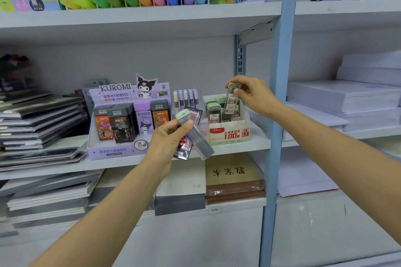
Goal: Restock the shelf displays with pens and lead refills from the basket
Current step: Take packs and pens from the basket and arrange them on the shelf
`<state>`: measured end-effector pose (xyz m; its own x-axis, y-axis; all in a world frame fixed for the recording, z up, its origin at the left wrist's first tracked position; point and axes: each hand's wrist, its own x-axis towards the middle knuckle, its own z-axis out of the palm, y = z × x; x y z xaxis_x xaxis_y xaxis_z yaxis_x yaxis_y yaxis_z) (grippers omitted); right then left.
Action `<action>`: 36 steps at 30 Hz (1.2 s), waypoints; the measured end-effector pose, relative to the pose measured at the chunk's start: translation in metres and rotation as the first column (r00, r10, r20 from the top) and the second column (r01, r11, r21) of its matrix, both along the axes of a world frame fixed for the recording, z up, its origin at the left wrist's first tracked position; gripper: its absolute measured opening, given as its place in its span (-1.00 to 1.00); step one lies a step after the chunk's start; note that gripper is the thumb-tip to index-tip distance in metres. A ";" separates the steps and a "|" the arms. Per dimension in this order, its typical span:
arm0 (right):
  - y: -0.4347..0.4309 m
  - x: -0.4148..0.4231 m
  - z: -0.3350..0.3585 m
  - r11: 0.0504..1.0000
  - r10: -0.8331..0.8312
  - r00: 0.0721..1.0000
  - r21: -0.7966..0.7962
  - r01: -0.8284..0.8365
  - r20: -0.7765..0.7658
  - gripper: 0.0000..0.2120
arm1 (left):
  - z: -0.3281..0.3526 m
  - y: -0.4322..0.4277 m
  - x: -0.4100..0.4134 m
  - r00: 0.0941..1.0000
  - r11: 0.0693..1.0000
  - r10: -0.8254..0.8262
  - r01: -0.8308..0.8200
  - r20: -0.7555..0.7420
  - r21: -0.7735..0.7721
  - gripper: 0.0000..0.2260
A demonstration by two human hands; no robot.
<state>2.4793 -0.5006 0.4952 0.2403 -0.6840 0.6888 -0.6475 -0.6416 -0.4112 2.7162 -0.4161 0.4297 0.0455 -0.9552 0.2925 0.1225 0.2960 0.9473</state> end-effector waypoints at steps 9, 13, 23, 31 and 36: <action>-0.008 -0.012 0.004 0.987 -0.156 0.988 -0.031 0.156 -0.012 -0.78 | 0.002 0.000 -0.002 1.000 1.000 -0.007 0.007 0.001 -0.003 -0.91; -0.016 -0.005 -0.008 0.983 -0.177 0.975 0.034 0.183 -0.137 -0.77 | 0.001 0.000 -0.001 1.000 1.000 -0.019 0.019 0.024 -0.004 -0.91; -0.019 0.002 -0.022 0.945 -0.326 0.937 -0.017 0.327 -0.127 -0.66 | 0.000 -0.002 0.004 1.000 1.000 0.000 -0.001 0.019 0.021 -0.92; 0.060 0.051 -0.034 0.906 0.271 0.957 0.308 -0.290 0.102 -0.65 | 0.007 0.005 -0.011 0.995 0.998 0.069 -0.070 -0.071 -0.011 -0.90; 0.069 0.053 -0.041 0.843 0.302 0.912 0.369 -0.392 0.278 -0.65 | 0.014 0.016 -0.018 0.995 0.995 0.082 -0.085 -0.054 -0.055 -0.96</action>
